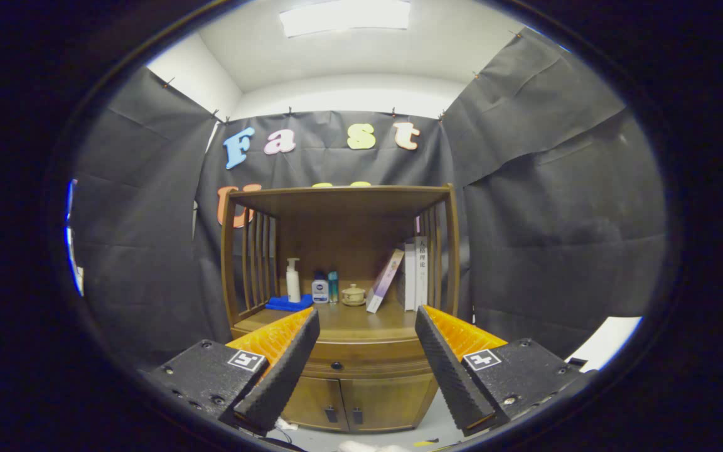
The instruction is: Pull open the drawer, take out the items inside it, and place them on the countertop above the cabinet.
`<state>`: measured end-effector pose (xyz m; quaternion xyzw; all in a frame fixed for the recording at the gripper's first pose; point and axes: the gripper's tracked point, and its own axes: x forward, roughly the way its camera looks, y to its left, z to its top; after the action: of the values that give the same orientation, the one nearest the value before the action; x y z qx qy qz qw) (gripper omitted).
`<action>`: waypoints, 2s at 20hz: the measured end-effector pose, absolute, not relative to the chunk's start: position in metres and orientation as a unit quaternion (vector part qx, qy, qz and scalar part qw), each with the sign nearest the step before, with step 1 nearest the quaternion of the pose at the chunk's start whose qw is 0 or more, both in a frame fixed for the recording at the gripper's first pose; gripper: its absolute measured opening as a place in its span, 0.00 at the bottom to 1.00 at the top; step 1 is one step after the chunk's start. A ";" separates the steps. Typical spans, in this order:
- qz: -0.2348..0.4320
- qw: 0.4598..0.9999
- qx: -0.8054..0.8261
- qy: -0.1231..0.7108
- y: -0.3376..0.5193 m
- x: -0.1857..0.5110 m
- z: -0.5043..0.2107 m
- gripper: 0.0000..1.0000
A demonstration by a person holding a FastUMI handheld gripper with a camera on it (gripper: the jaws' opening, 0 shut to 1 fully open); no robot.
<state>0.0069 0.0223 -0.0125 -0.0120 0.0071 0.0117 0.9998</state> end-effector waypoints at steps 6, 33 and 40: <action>0.039 0.999 -0.022 0.029 0.047 0.041 -0.059 1.00; 0.009 0.985 0.003 0.170 0.074 0.238 -0.299 0.58; -0.007 0.987 -0.006 0.160 0.074 0.244 -0.300 0.30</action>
<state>0.2438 0.0743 -0.3002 -0.0062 0.1604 -0.0068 0.9870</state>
